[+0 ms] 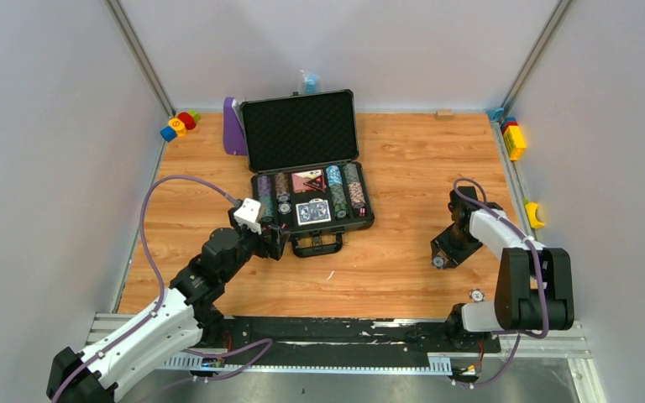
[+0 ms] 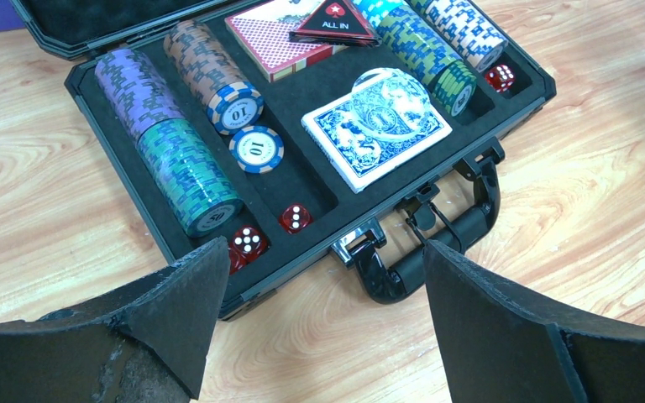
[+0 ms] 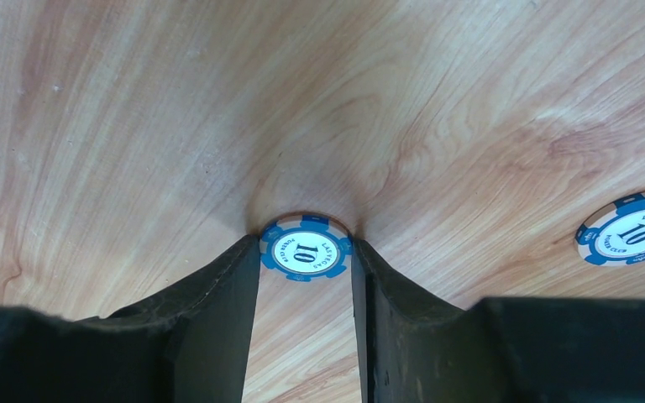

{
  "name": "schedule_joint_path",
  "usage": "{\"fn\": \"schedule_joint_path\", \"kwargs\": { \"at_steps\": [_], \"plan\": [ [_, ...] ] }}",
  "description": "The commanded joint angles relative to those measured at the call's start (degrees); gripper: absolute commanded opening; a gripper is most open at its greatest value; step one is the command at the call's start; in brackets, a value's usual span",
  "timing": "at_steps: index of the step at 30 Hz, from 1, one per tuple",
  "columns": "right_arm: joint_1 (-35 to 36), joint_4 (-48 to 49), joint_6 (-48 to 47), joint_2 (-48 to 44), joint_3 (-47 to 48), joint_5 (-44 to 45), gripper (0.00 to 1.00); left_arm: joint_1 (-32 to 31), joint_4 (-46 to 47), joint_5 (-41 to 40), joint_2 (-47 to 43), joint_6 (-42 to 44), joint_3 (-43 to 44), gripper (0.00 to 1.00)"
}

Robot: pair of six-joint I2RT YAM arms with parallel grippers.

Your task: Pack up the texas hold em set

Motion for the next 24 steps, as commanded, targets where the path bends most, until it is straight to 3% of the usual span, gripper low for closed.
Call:
{"fn": "schedule_joint_path", "kwargs": {
  "at_steps": [1, 24],
  "plan": [
    [0.3, 2.7, -0.4, 1.4, -1.5, -1.8, 0.41, 0.3, 1.7, -0.5, -0.5, 0.6, 1.3, 0.93],
    [3.3, 4.7, -1.0, 2.0, -1.2, -6.5, 0.36, 0.3, 4.4, 2.1, 0.9, 1.7, 0.6, 0.93]
  ]
}}
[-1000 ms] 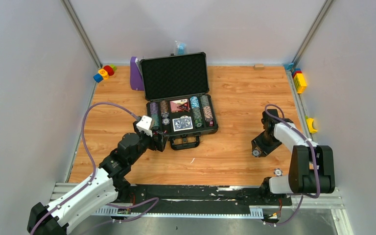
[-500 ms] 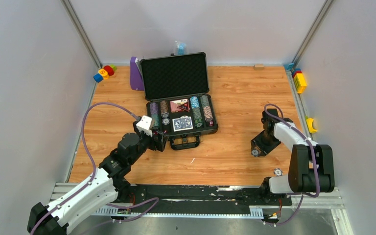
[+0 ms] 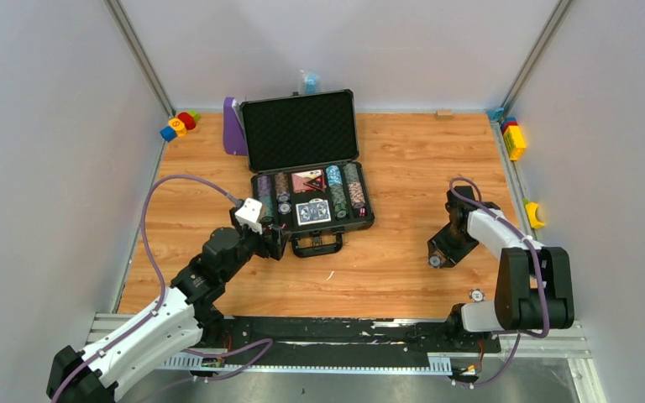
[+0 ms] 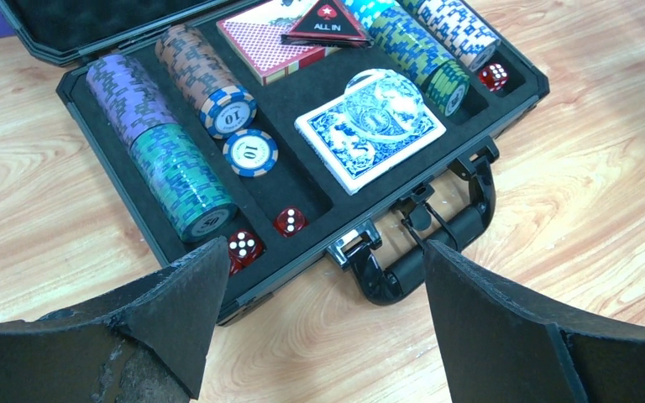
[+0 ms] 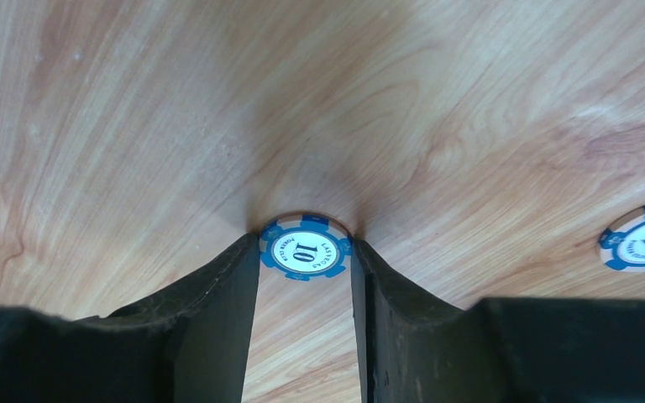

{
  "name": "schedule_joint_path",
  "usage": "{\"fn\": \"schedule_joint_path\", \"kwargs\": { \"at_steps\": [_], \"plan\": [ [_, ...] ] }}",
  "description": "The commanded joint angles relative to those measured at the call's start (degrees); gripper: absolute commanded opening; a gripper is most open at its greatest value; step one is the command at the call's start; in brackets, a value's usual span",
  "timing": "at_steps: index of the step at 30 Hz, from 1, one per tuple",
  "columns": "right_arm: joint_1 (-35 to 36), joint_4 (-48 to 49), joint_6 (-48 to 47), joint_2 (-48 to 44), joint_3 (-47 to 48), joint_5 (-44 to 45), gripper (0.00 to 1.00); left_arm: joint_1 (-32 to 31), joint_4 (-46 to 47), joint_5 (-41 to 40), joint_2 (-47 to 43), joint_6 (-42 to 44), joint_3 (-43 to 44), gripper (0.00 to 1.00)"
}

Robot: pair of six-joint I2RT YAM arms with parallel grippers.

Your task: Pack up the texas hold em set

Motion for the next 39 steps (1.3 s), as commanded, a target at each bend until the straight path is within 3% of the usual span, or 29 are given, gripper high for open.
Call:
{"fn": "schedule_joint_path", "kwargs": {
  "at_steps": [1, 24, 39],
  "plan": [
    [3.2, 3.9, 0.2, 1.7, -1.0, -5.1, 0.36, 0.3, 4.0, 1.7, 0.3, 0.9, 0.5, 0.93],
    [25.9, 3.0, 11.9, 0.9, 2.4, -8.7, 0.36, 0.3, 9.2, 10.5, 8.2, -0.1, 1.4, 0.91],
    [30.1, -0.2, 12.3, -3.3, 5.4, -4.4, 0.35, -0.4, 9.5, 11.6, 8.7, -2.2, 1.7, 0.89]
  ]
}}
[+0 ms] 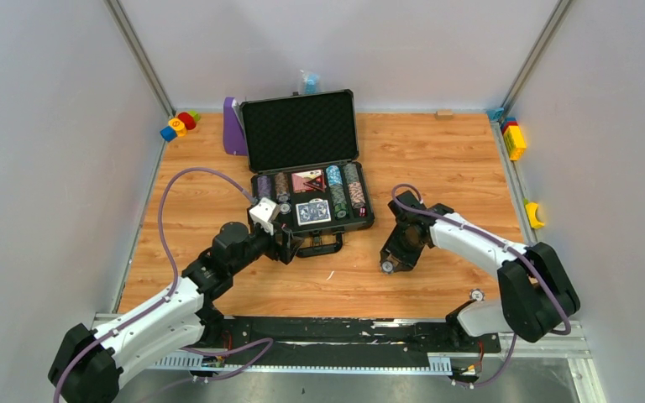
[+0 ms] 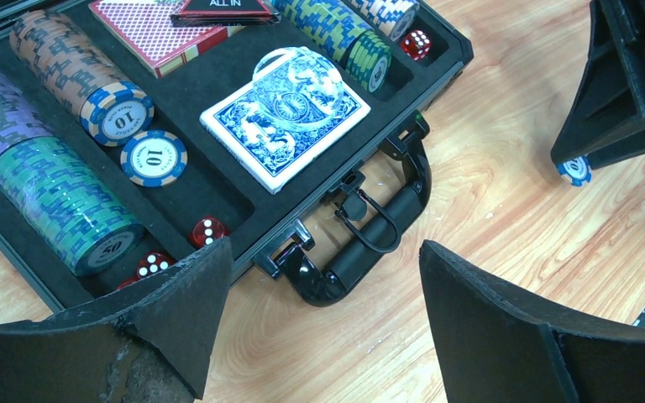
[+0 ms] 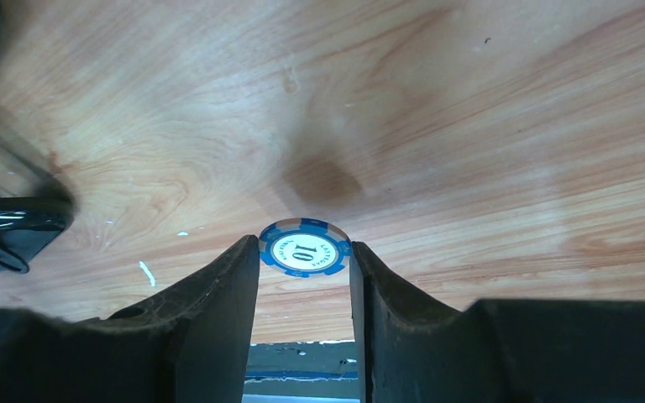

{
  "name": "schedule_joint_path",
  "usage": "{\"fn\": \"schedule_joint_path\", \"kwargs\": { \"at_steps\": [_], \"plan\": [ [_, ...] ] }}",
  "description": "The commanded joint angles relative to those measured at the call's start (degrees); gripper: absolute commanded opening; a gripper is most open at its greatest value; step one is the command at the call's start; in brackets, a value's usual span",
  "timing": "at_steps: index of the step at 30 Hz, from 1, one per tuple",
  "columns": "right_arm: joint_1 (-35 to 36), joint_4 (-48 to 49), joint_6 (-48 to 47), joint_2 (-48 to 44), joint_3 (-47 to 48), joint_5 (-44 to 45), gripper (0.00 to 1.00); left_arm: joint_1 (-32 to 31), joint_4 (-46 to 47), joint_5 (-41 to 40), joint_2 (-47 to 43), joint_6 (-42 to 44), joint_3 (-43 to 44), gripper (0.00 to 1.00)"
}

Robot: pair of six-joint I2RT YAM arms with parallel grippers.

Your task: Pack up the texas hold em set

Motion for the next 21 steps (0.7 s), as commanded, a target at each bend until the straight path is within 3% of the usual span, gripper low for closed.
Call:
{"fn": "schedule_joint_path", "kwargs": {
  "at_steps": [1, 18, 21],
  "plan": [
    [0.5, -1.7, 1.6, -3.2, 2.6, 2.6, 0.35, -0.5, 2.2, 0.3, -0.2, -1.2, 1.7, 0.89],
    [1.7, -2.5, 0.0, -5.8, 6.3, 2.8, 0.36, -3.8, 4.1, -1.7, 3.0, -2.3, 3.4, 0.89],
    [3.4, -1.6, 0.0, -4.1, 9.8, 5.0, 0.35, -3.5, 4.2, -6.0, 1.0, -4.8, 2.1, 0.91]
  ]
}}
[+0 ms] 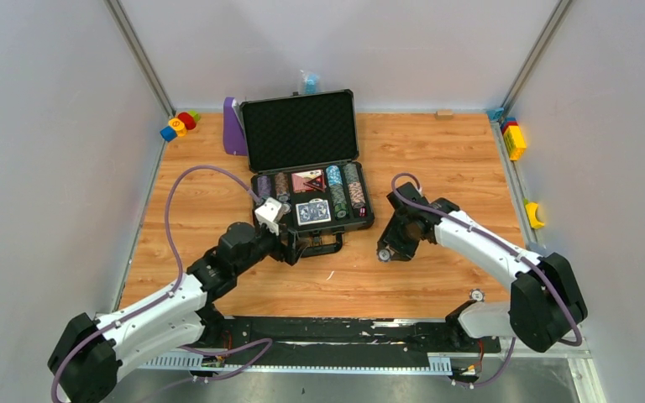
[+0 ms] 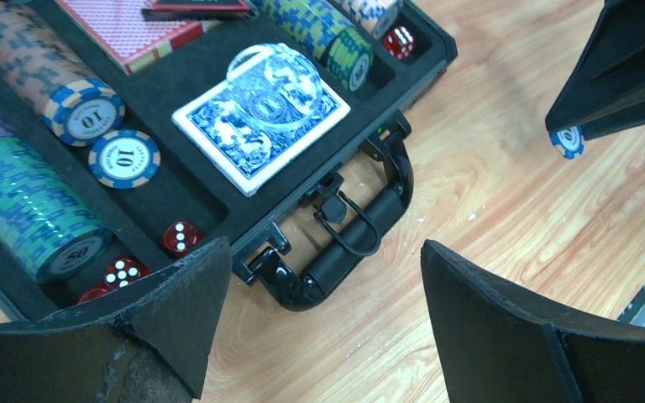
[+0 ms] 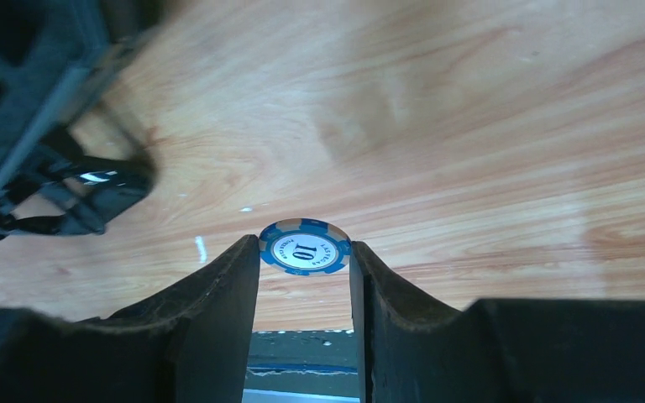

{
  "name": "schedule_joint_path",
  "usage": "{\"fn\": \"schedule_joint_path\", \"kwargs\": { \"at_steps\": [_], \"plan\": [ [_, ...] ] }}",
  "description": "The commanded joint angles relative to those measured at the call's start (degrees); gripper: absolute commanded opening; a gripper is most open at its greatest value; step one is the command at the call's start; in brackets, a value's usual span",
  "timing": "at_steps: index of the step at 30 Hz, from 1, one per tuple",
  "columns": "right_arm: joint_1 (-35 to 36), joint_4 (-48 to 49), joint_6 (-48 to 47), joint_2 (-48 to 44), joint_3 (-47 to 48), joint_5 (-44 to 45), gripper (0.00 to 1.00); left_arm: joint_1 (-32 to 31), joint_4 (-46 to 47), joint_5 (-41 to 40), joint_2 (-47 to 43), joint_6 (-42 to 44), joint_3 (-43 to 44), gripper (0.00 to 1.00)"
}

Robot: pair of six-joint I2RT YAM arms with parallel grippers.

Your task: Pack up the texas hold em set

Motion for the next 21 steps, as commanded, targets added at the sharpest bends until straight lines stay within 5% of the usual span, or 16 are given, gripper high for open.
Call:
{"fn": "schedule_joint_path", "kwargs": {
  "at_steps": [1, 21],
  "plan": [
    [2.6, 1.8, 0.2, 0.9, 7.4, 2.9, 0.35, 0.6, 2.9, -5.4, -4.1, -3.8, 0.7, 0.91],
    [16.8, 14.0, -12.1, 40.1, 50.9, 9.7, 0.35, 6.4, -19.1, -24.0, -26.9, -11.5, -2.1, 0.84]
  ]
}}
